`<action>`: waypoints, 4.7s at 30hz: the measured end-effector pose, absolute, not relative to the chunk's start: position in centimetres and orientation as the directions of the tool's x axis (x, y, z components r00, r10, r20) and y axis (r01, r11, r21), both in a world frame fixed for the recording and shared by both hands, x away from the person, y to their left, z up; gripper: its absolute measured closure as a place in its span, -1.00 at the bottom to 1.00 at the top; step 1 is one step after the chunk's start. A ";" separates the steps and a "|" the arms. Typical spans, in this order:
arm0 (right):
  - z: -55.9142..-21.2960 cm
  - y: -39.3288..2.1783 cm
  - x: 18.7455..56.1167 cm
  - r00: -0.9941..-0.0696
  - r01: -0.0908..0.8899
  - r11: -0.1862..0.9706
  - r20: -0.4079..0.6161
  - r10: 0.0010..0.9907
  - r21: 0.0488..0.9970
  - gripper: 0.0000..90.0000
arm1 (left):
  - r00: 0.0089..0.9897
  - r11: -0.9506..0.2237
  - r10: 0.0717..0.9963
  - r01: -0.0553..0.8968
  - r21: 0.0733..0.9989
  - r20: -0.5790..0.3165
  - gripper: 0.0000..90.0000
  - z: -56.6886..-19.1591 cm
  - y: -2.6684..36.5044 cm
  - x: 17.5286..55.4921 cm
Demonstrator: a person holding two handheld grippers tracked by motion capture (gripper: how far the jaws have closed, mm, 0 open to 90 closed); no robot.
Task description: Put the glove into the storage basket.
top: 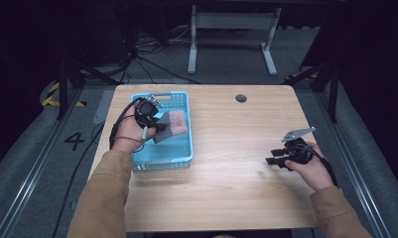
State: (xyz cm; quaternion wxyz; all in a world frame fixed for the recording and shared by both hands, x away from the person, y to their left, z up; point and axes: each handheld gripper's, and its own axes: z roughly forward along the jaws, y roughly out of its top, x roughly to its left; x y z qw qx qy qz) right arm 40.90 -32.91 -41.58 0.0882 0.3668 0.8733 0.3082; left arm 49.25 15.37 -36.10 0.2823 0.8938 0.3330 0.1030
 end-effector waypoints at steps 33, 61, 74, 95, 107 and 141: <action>-42.4 -34.5 39.1 -0.684 0.617 0.529 0.064 0.727 0.582 0.16 | 0.768 -0.689 0.640 0.567 0.452 0.011 0.44 -40.9 14.0 52.6; -42.4 -33.9 39.1 -0.695 0.606 0.531 0.068 0.716 0.593 0.10 | 0.731 -0.716 0.655 0.520 0.466 0.191 -0.01 -41.6 12.8 53.6; -42.0 -32.3 40.6 -0.728 0.573 0.557 0.060 0.683 0.601 0.09 | 0.692 -0.545 0.720 0.516 0.662 0.054 -0.07 -37.5 13.4 49.6; -41.7 -29.4 42.4 -0.790 0.513 0.625 0.039 0.612 0.588 0.09 | 0.772 -0.474 0.628 0.479 0.739 -0.098 -0.08 -34.1 12.7 39.4; -42.7 -29.1 40.4 -0.822 0.461 0.650 0.014 0.570 0.604 0.08 | 0.808 -0.485 0.571 0.474 0.735 -0.144 -0.13 -36.8 12.6 34.2; -45.2 -27.4 38.1 -0.861 0.360 0.673 -0.048 0.507 0.647 0.06 | 0.833 -0.550 0.541 0.453 0.702 -0.115 -0.19 -47.0 10.7 33.4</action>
